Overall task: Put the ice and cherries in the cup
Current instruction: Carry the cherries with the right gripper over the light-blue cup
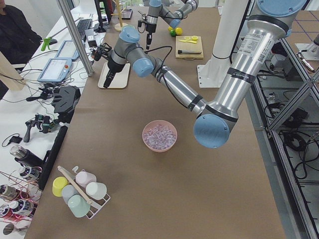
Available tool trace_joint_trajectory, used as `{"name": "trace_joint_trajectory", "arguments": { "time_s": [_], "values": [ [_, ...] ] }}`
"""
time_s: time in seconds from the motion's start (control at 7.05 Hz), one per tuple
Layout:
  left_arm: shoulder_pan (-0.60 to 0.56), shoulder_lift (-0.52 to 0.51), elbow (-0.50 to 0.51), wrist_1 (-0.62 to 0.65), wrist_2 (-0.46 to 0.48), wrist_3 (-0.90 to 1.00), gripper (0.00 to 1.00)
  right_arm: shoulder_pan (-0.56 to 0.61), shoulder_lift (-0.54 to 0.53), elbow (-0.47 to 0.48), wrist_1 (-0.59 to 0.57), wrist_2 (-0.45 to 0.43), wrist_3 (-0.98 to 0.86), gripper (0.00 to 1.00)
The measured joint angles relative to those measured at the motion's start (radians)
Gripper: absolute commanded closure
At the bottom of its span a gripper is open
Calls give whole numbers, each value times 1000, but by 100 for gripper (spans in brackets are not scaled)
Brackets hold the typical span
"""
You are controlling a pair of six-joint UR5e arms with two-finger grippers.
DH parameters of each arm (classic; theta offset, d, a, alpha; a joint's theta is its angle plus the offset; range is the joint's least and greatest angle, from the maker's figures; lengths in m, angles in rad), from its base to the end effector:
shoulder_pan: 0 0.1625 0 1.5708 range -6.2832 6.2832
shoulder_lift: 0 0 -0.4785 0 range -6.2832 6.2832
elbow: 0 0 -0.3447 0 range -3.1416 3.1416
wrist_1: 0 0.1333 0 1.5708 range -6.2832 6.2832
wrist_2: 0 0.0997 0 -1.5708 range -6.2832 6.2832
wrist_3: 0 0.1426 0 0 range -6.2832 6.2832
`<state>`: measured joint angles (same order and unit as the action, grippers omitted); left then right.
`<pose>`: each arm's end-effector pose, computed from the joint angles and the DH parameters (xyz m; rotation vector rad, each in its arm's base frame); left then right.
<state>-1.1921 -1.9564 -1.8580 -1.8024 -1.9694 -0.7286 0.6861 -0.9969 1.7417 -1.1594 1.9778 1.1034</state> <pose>0.1548 -0.5998 0.3939 0.5635 0.7841 -0.1421 -0.4722 -0.4860 0.2922 0.3184 -1.1487 -0.0430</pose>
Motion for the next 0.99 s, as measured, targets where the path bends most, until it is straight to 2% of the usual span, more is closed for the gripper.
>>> {"name": "trace_joint_trajectory", "arguments": {
  "time_s": [0.43, 0.99],
  "values": [
    [-22, 51, -26, -2, -20, 0, 2, -158, 69, 9, 2, -152, 65, 100],
    [-44, 83, -28, -6, -38, 0, 2, -189, 56, 7, -1, -178, 67, 100]
  ]
}}
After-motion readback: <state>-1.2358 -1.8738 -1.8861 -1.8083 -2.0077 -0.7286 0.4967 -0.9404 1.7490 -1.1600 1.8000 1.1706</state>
